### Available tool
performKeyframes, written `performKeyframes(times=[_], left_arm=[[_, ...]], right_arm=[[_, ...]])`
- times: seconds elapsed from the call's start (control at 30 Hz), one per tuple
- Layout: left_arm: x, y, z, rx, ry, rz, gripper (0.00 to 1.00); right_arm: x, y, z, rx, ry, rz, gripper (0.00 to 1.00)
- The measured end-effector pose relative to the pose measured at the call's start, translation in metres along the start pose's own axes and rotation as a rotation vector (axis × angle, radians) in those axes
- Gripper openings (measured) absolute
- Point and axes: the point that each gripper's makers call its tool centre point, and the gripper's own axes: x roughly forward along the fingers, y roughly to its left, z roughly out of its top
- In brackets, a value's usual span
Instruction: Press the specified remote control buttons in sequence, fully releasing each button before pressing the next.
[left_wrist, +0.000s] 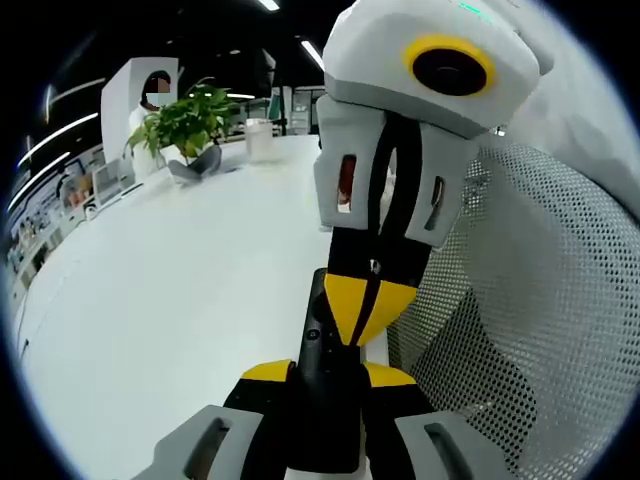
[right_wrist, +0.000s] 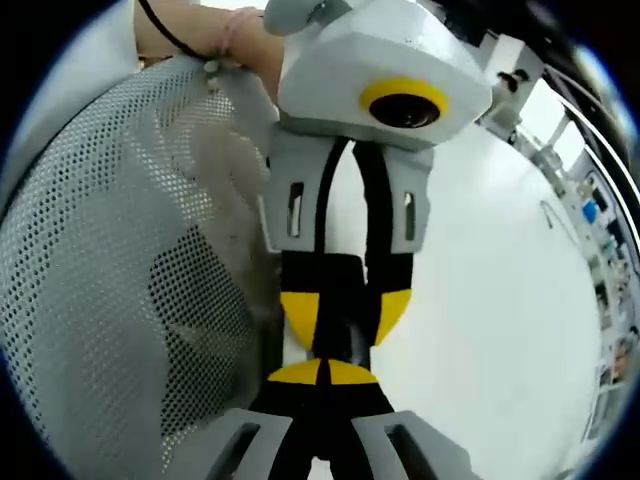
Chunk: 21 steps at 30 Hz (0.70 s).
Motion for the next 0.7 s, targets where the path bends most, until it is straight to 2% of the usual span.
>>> performKeyframes(times=[0.03, 0.1, 0.3, 0.43, 0.53, 0.7], left_arm=[[0.000, 0.000, 0.000, 0.001, 0.000, 0.000, 0.25], [0.000, 0.000, 0.000, 0.001, -0.001, -0.001, 0.25], [0.000, 0.000, 0.001, -0.001, -0.003, -0.003, 0.25], [0.000, 0.000, 0.001, -0.009, -0.007, -0.006, 0.25], [0.000, -0.001, 0.001, -0.007, -0.007, -0.007, 0.25], [0.001, -0.001, 0.002, -0.010, -0.008, -0.009, 0.25]], right_arm=[[0.000, 0.000, 0.000, -0.022, 0.003, 0.000, 0.00], [-0.001, 0.000, -0.001, -0.004, -0.004, -0.006, 0.00], [-0.003, 0.001, -0.002, 0.020, -0.071, -0.045, 0.00], [-0.004, 0.002, -0.002, -0.002, -0.057, -0.039, 0.00], [-0.005, 0.003, -0.005, 0.016, -0.047, -0.031, 0.00], [-0.009, -0.003, -0.014, -0.021, -0.011, -0.118, 0.00]])
